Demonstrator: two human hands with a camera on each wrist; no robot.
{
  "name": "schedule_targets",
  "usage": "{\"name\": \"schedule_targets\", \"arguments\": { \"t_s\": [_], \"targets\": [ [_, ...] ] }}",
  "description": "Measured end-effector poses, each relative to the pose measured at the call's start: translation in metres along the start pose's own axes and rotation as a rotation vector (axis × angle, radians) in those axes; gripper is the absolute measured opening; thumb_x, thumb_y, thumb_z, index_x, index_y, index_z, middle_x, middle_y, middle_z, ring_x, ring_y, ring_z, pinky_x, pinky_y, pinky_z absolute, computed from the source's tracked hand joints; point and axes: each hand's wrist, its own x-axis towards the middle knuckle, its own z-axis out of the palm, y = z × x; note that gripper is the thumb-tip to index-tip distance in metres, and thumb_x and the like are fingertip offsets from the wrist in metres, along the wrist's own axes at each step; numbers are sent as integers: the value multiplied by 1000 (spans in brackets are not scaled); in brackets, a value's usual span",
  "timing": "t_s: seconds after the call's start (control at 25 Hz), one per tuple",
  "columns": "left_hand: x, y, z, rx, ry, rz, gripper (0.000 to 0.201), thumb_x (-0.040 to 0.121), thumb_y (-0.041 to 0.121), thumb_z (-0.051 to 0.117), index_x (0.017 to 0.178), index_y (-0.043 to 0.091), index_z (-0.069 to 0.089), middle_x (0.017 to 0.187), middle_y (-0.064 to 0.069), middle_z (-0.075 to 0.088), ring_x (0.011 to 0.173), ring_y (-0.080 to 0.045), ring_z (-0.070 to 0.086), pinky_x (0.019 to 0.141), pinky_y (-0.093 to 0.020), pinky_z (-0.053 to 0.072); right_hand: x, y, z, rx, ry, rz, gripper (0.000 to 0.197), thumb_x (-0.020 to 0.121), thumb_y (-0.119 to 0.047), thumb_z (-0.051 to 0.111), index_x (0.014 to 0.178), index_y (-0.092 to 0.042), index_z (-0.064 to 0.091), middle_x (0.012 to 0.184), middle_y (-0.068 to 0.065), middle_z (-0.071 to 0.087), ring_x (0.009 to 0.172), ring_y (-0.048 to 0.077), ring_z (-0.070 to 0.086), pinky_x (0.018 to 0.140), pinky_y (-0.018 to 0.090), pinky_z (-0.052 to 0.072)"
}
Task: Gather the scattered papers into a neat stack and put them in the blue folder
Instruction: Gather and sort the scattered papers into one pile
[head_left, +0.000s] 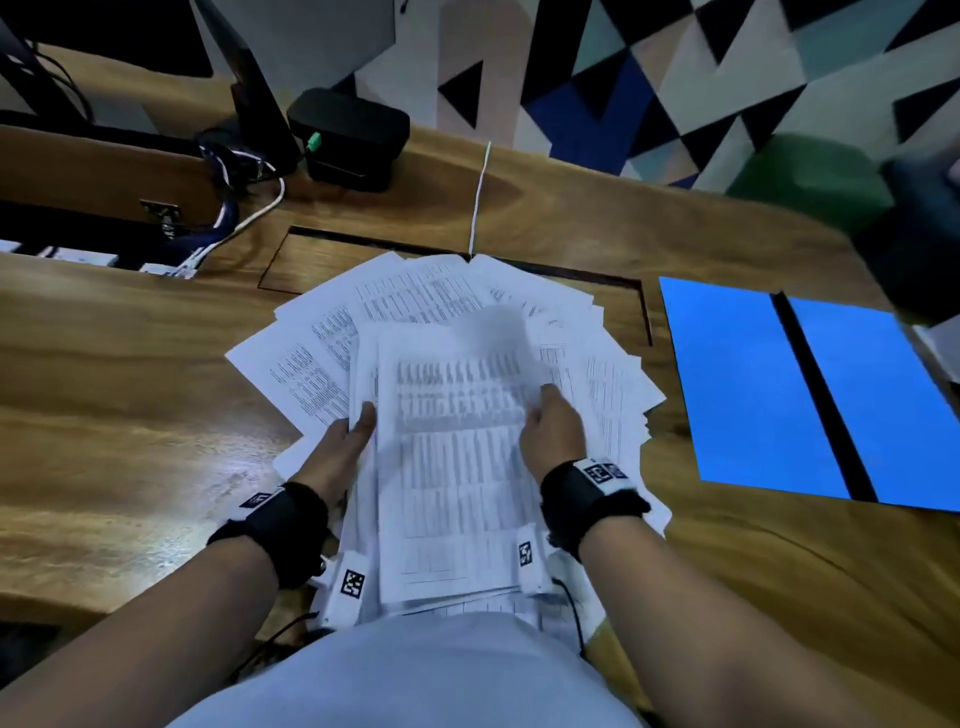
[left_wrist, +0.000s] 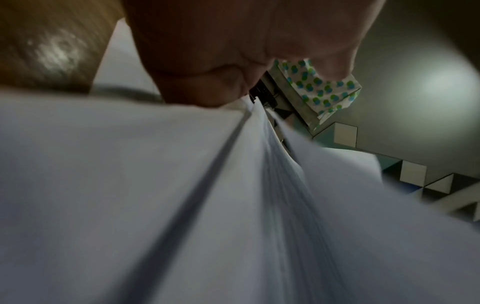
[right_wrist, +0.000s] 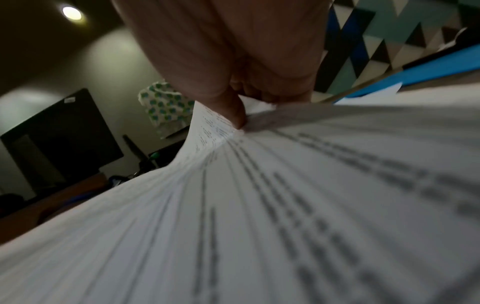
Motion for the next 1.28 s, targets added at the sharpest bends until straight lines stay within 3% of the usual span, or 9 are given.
{"name": "schedule_targets", "arguments": {
  "t_s": [0.08,0.2,0.4,0.56,0.68,0.8,0.92,1.04,1.28],
  "targets": [
    [-4,-4,1,9,2,19,61,76,44,75,124,14,52,112,-7,68,95,-25,67,78,-34,54,0,-4,20,-31,-103,-16,21,96,-9,38,109,-3,53,114,21,61,100,33,60,78,31,44],
    [-6,-13,-12,78,116,33,51,83,4,68,129,16,48,114,-5,63,101,-26,62,84,-35,49,22,-8,20,-27,69,86,20,96,-19,44,105,-5,55,117,20,56,109,35,53,83,38,45],
    [-1,-22,-52,5,216,21,60,81,2,68,135,16,47,129,-7,59,117,-29,57,103,-47,42,57,2,13,-188,-93,262,58,82,-34,68,126,-4,44,131,16,45,124,34,42,99,45,41],
    [-4,-24,-52,-52,223,25,55,84,-14,57,132,11,48,118,-8,60,109,-25,57,95,-36,42,55,3,13,-83,-191,187,25,88,-24,61,75,-9,45,84,9,51,76,23,50,67,29,41],
    [5,-21,-54,-74,219,11,54,83,-14,58,130,12,48,117,-8,60,111,-26,57,99,-38,42,39,20,-9,-41,-11,220,27,90,-15,48,65,-8,42,81,13,49,76,27,44,66,28,33],
    [11,-18,-52,-32,207,0,53,84,-10,61,131,9,47,120,-9,60,115,-27,56,105,-41,40,9,55,-34,-227,-168,290,32,77,-11,54,53,-12,33,65,10,39,70,27,40,56,31,29],
    [16,-18,-44,12,199,-12,51,84,-7,63,131,4,47,120,-11,60,113,-28,56,100,-37,42,-3,75,-43,-343,-276,279,15,72,-20,66,78,-11,55,93,15,53,89,31,54,73,33,45],
    [18,-16,-34,96,188,-43,50,83,-3,66,129,2,49,115,-14,63,105,-31,60,90,-36,46,15,62,-35,-81,-76,327,77,74,-45,75,131,-5,42,132,18,46,124,32,47,101,37,40],
    [18,-10,-23,180,179,-44,51,84,2,66,130,6,44,119,-16,60,105,-32,58,87,-36,47,35,41,-39,46,-10,282,41,87,-29,62,117,-1,58,119,20,60,113,34,57,95,41,48]
  ]
}}
